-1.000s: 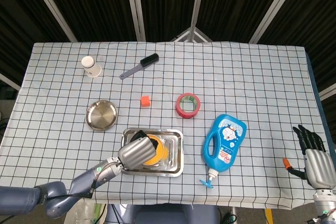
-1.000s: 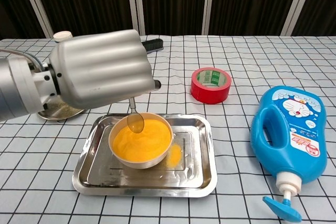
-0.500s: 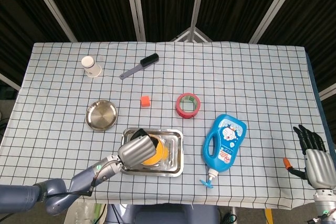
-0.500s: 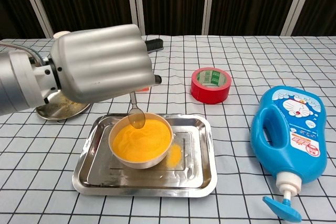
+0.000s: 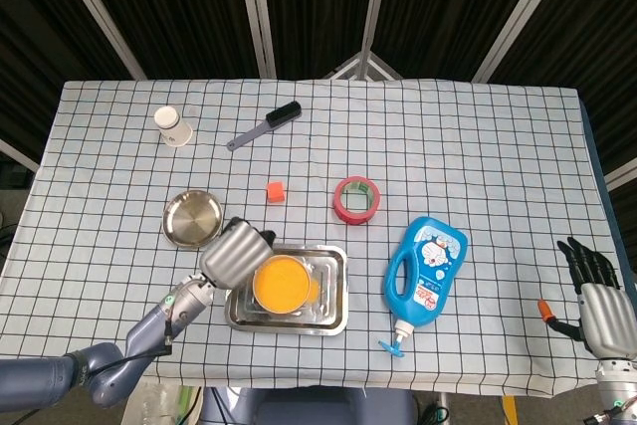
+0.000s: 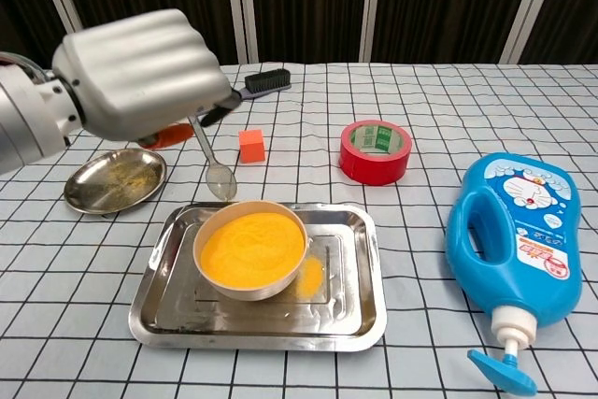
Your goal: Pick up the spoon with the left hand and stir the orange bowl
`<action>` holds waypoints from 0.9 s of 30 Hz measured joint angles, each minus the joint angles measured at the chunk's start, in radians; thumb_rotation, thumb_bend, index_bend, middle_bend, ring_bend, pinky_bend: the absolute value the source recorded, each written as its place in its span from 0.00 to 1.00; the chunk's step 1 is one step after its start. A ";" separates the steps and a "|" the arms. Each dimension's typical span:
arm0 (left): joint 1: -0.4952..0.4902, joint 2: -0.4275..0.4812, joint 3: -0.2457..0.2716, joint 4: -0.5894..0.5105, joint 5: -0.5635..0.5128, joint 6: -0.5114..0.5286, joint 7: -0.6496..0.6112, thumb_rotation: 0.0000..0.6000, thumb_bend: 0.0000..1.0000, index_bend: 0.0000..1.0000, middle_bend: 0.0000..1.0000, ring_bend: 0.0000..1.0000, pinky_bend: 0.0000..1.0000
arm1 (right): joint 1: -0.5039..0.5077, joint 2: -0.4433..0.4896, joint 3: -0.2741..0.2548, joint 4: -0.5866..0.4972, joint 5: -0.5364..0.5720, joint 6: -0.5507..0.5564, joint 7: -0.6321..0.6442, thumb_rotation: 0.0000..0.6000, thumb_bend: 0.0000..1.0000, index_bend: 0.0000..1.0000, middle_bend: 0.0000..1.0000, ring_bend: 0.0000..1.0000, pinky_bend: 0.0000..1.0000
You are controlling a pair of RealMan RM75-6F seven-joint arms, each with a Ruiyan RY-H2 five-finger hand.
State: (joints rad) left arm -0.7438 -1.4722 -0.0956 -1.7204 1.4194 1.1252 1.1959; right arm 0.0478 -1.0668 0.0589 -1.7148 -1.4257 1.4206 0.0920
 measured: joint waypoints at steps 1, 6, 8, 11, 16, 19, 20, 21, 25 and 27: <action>0.011 -0.007 -0.018 0.009 -0.032 0.020 -0.020 1.00 0.68 0.83 1.00 0.99 1.00 | 0.000 0.000 -0.001 0.000 -0.001 0.000 -0.001 1.00 0.38 0.00 0.00 0.00 0.00; 0.050 -0.037 -0.078 0.057 -0.166 0.074 -0.094 1.00 0.67 0.83 1.00 0.98 1.00 | 0.001 -0.002 -0.001 -0.002 0.000 -0.003 -0.005 1.00 0.38 0.00 0.00 0.00 0.00; 0.064 -0.051 -0.095 0.096 -0.225 0.086 -0.122 1.00 0.67 0.83 1.00 0.98 1.00 | 0.001 -0.001 -0.001 -0.003 0.001 -0.004 -0.004 1.00 0.38 0.00 0.00 0.00 0.00; 0.079 -0.068 -0.104 0.158 -0.276 0.095 -0.153 1.00 0.67 0.83 1.00 0.98 1.00 | 0.001 -0.001 -0.001 -0.003 0.002 -0.005 -0.004 1.00 0.38 0.00 0.00 0.00 0.00; 0.095 -0.098 -0.098 0.254 -0.319 0.096 -0.197 1.00 0.66 0.83 1.00 0.97 1.00 | 0.001 0.000 -0.001 -0.006 0.006 -0.007 -0.006 1.00 0.38 0.00 0.00 0.00 0.00; 0.102 -0.118 -0.093 0.304 -0.329 0.096 -0.229 1.00 0.66 0.83 1.00 0.97 1.00 | 0.001 0.000 -0.001 -0.006 0.006 -0.006 -0.007 1.00 0.38 0.00 0.00 0.00 0.00; 0.103 -0.123 -0.091 0.316 -0.331 0.097 -0.238 1.00 0.65 0.83 1.00 0.97 1.00 | 0.001 0.000 -0.001 -0.006 0.007 -0.006 -0.008 1.00 0.38 0.00 0.00 0.00 0.00; 0.104 -0.129 -0.089 0.327 -0.331 0.097 -0.248 1.00 0.65 0.82 1.00 0.96 1.00 | 0.001 -0.001 -0.001 -0.006 0.007 -0.006 -0.008 1.00 0.38 0.00 0.00 0.00 0.00; 0.109 -0.146 -0.081 0.359 -0.329 0.101 -0.283 1.00 0.63 0.80 1.00 0.95 1.00 | 0.001 -0.001 0.000 -0.006 0.007 -0.007 -0.009 1.00 0.38 0.00 0.00 0.00 0.00; 0.112 -0.152 -0.076 0.366 -0.329 0.101 -0.291 1.00 0.61 0.78 1.00 0.95 1.00 | 0.001 -0.001 0.000 -0.006 0.007 -0.007 -0.009 1.00 0.38 0.00 0.00 0.00 0.00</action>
State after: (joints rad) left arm -0.6317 -1.6237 -0.1720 -1.3542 1.0906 1.2265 0.9046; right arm 0.0489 -1.0676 0.0585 -1.7208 -1.4182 1.4136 0.0828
